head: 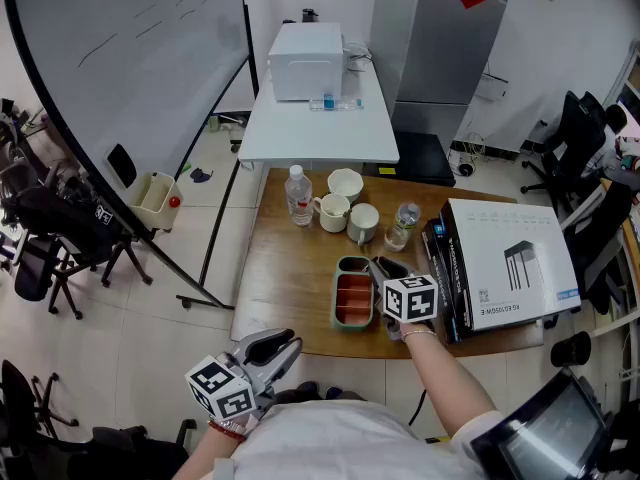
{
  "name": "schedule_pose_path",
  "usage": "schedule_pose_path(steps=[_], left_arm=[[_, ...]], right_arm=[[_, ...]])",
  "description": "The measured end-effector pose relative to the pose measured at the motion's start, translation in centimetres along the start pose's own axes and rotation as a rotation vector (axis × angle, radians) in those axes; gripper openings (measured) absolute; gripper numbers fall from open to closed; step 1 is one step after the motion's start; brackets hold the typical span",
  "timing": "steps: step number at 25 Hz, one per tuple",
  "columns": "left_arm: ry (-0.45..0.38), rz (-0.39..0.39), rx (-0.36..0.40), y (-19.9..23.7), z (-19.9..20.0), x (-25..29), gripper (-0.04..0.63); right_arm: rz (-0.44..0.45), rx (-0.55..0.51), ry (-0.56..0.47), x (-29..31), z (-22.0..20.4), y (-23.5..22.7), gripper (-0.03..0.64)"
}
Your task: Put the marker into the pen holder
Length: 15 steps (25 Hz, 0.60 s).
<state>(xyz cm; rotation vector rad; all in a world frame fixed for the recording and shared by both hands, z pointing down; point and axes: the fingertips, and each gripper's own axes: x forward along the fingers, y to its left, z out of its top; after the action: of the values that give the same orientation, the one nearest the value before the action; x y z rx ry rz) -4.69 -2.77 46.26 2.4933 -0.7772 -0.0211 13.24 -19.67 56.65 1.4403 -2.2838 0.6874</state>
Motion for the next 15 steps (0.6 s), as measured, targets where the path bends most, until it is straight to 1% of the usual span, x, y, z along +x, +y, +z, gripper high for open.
schedule_pose_path(steps=[3, 6, 12, 15], left_arm=[[0.015, 0.012, -0.010, 0.3, 0.1, -0.4, 0.084], [0.011, 0.017, -0.016, 0.7, 0.1, -0.6, 0.083], [0.003, 0.001, -0.022, 1.0, -0.1, -0.2, 0.083], [0.003, 0.002, -0.027, 1.0, -0.2, -0.2, 0.083]], right_arm=[[-0.023, 0.001, 0.023, 0.7, -0.3, -0.4, 0.084], [-0.036, 0.002, 0.044, 1.2, -0.7, -0.6, 0.086], [-0.067, 0.004, 0.065, 1.9, -0.8, -1.1, 0.084], [-0.082, 0.020, 0.064, 2.0, -0.8, -1.6, 0.057]])
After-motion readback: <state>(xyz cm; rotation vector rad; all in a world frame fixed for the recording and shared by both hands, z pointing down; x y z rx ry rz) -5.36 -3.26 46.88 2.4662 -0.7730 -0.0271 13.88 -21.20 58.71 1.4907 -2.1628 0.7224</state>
